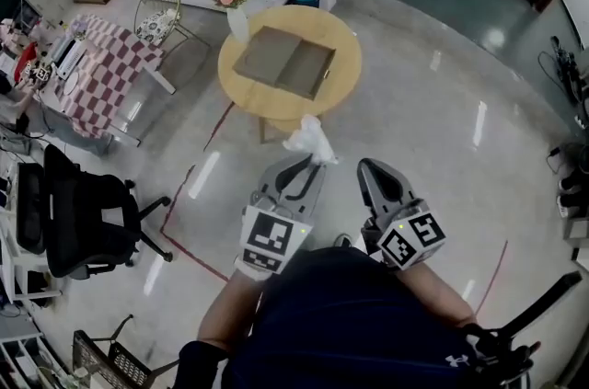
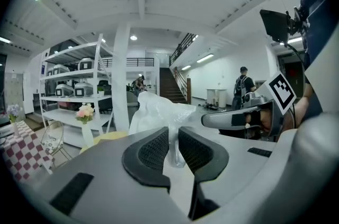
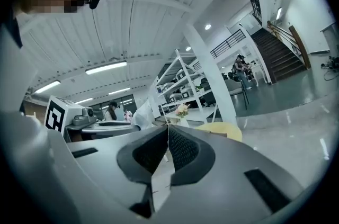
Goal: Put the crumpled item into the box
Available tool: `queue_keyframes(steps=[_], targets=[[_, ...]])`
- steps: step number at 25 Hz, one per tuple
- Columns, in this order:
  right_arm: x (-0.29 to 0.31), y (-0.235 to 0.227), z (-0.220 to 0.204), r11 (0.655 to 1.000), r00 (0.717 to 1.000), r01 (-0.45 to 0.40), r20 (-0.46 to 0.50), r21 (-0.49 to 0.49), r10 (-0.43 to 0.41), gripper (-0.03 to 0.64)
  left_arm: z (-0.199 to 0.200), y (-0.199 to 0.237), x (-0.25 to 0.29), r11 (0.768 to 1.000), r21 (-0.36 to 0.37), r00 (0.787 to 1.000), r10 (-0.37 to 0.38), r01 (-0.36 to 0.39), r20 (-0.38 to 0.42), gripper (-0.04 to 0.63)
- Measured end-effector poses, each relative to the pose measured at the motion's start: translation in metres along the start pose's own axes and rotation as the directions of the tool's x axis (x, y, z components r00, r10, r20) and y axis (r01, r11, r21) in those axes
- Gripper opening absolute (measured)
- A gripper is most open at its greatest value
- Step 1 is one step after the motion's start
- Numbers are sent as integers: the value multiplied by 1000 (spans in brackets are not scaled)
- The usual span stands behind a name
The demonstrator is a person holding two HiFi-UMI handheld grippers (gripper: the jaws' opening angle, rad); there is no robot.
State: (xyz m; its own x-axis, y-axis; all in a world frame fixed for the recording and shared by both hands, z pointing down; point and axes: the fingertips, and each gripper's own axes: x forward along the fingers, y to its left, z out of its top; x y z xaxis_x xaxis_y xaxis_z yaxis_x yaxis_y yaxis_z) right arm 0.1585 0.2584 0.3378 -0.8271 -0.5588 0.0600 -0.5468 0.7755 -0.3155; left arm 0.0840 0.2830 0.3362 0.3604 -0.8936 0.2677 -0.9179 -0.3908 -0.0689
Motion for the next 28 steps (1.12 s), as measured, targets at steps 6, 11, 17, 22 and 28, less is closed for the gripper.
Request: queue_keyframes(steps=[6,11,17,22,28], targets=[[22,13,2,999,998,53,15,1,-53,14,-5,26,-10,999,-14,999,-35,35,19,67],[47,35,-10,996,996,84,3,-9,-84,14,-15,57,-25,997,-31,997,-66,67,42,67],[68,65,-38,995,994,101,-47,-9,-102,14,-35,89,-43,993,-63,993,-99,103,57,67],[82,67,-43,992,989,128,-74,-15,-129,14,-46,101,-42,987,-97,991,-126,130,51,67],[105,53,-47,992,987,124,-104,3,-123,14,-51,120,-25,985,-104,990,-135,138,36,67]])
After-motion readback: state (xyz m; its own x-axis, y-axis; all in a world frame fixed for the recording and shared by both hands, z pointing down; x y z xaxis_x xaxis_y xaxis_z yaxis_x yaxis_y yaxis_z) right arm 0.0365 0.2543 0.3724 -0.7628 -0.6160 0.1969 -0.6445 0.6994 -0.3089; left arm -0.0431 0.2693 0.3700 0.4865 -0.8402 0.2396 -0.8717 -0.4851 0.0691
